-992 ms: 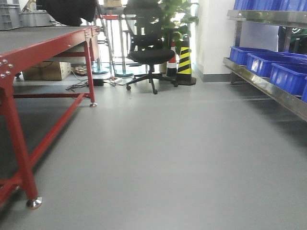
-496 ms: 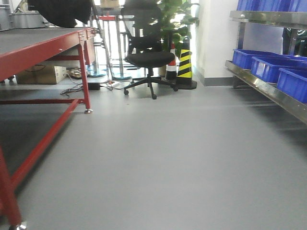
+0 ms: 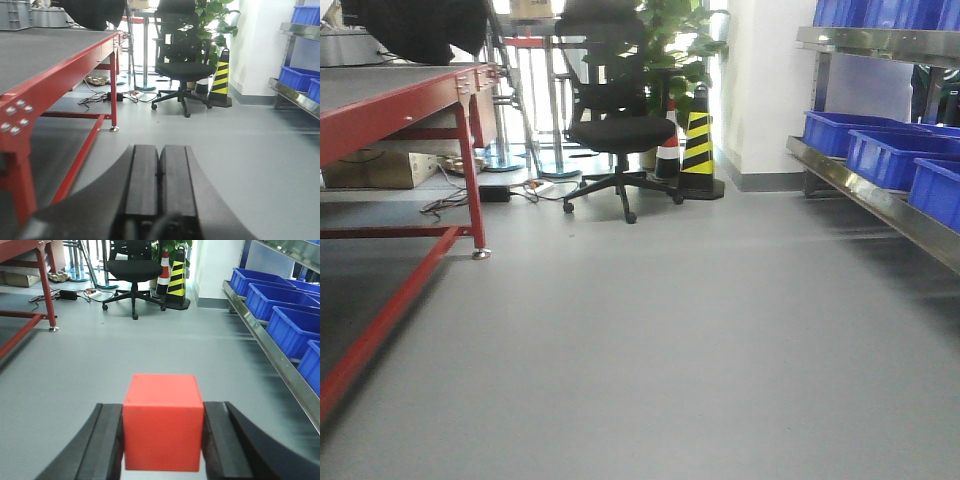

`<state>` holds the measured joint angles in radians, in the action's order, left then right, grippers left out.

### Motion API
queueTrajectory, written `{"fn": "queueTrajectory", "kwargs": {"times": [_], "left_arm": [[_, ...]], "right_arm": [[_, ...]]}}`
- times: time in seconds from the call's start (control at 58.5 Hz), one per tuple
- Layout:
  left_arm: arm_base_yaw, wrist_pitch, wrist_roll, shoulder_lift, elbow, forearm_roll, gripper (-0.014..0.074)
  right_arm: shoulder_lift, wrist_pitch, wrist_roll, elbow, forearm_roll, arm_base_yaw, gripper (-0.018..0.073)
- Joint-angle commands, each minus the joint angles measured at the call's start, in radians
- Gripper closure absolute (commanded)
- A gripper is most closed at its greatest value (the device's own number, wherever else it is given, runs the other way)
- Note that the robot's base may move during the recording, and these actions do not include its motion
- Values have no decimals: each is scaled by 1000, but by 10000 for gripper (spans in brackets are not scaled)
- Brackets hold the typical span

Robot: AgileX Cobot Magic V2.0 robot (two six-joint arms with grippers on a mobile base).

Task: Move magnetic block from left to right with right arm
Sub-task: 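Drive the base away from the first table holding the cube, then turn the base past the chair toward the second table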

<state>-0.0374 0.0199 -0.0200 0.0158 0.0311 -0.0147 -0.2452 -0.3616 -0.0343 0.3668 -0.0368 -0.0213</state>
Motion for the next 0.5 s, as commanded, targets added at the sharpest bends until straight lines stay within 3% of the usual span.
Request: {"fn": "queueTrajectory", "kwargs": {"times": [0.0,0.479], "left_arm": [[-6,-83,-1,7,10,-8,713],[-6,-83,-1,7,10,-8,713]], "right_arm": [[-10,90,-10,30,3,7,172],[-10,90,-10,30,3,7,172]]}}
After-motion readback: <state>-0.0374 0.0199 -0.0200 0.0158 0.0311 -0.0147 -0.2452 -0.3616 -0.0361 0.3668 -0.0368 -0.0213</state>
